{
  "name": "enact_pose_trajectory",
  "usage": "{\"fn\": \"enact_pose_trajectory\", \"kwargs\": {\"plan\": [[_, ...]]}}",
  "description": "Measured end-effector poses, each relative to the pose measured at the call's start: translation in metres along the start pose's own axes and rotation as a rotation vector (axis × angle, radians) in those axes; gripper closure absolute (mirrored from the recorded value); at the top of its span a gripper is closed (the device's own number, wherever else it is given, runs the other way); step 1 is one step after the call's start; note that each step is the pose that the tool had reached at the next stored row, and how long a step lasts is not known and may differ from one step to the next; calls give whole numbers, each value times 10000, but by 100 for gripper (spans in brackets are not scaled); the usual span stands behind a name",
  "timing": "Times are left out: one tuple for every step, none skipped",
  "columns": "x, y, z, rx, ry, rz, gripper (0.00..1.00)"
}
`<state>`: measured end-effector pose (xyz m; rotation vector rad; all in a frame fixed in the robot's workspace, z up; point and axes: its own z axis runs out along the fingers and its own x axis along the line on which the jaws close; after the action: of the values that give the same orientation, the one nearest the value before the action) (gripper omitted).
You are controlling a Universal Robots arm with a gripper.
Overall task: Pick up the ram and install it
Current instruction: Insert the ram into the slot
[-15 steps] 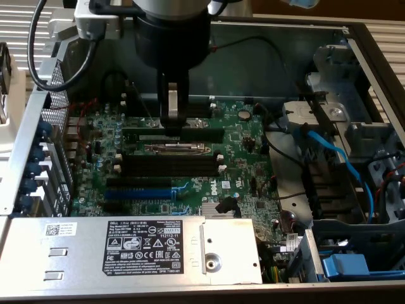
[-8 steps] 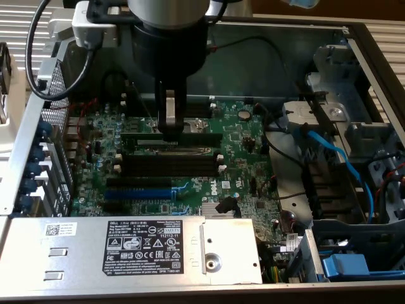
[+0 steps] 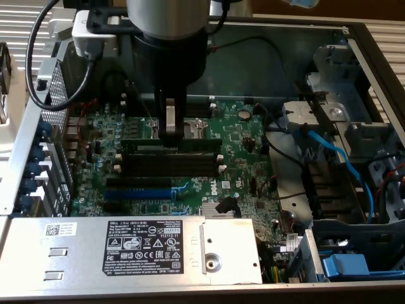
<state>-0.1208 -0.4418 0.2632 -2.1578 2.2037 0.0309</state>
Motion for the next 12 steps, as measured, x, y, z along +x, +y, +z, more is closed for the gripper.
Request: {"fn": "enact_pose_trajectory", "kwargs": {"plan": [[0, 0, 3, -2, 0, -30, 88], [1, 0, 5, -5, -4, -73, 88], [1, 0, 7, -11, -5, -129, 88], [0, 0, 9, -16, -10, -194, 88], [1, 0, 12, -22, -12, -252, 88], [1, 0, 13, -29, -13, -302, 88], [1, 0, 14, -35, -13, -322, 88], [1, 0, 14, -37, -13, -323, 88], [1, 0, 14, -38, -13, -323, 88], [1, 0, 15, -38, -14, -323, 88], [1, 0, 18, -38, -15, -323, 88], [1, 0, 22, -37, -17, -315, 88]]}}
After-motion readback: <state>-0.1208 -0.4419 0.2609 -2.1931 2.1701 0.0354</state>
